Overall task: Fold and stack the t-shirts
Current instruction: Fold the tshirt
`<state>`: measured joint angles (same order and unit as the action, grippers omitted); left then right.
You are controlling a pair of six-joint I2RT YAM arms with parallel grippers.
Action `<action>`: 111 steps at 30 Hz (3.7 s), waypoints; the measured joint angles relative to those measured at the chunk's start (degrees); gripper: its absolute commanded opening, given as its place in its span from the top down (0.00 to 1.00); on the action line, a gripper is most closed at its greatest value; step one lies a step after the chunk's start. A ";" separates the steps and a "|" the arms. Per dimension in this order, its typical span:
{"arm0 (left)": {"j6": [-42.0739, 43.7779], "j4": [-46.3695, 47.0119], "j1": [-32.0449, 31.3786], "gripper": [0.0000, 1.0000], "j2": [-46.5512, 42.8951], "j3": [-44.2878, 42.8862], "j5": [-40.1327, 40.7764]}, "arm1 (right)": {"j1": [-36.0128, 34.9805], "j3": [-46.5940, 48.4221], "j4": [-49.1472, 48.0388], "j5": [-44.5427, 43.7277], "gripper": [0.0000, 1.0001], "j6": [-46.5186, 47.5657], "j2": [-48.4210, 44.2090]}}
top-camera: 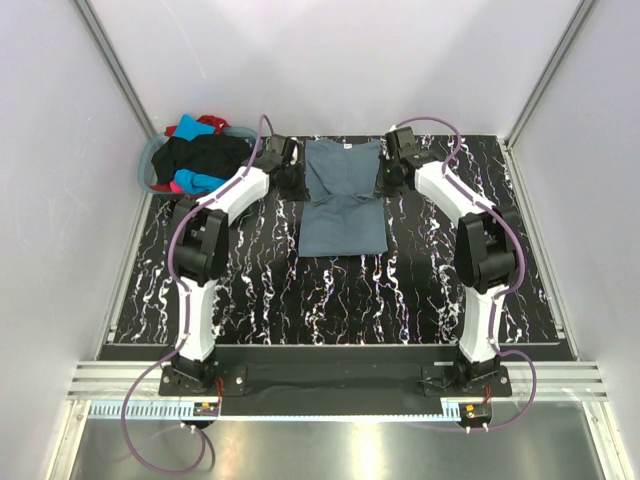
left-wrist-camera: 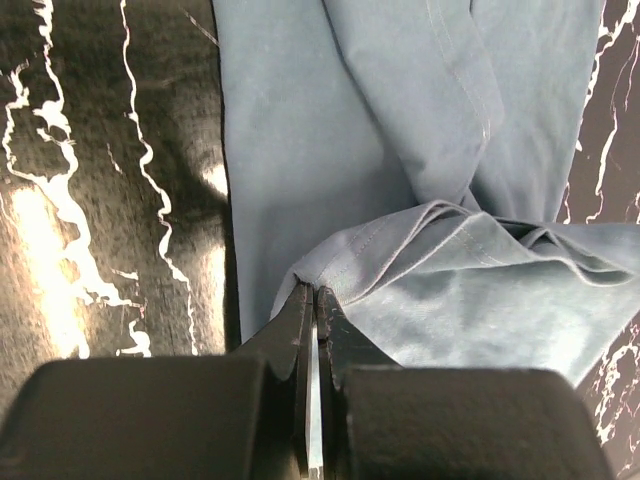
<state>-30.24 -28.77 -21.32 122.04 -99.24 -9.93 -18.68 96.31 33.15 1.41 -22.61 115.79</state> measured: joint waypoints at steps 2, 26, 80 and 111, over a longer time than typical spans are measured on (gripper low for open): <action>-0.07 -0.09 0.24 1.00 0.63 -0.92 -0.02 | 0.26 1.68 0.00 0.11 1.00 0.35 0.87; -1.33 4.00 3.04 0.94 6.67 -3.91 -0.83 | 1.81 8.17 0.20 -0.50 1.00 1.53 8.74; 3.39 7.61 1.36 0.58 13.38 -9.90 -1.55 | 7.98 15.69 -1.11 12.57 0.70 -0.76 18.08; 2.75 5.51 -5.27 0.56 -5.70 13.03 -7.56 | 5.73 -17.27 -3.80 23.52 0.73 -3.15 -8.52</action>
<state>-27.49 -23.27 -26.59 116.33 -86.21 -17.50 -12.95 79.05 29.34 24.93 -25.76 107.26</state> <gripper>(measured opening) 0.438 0.281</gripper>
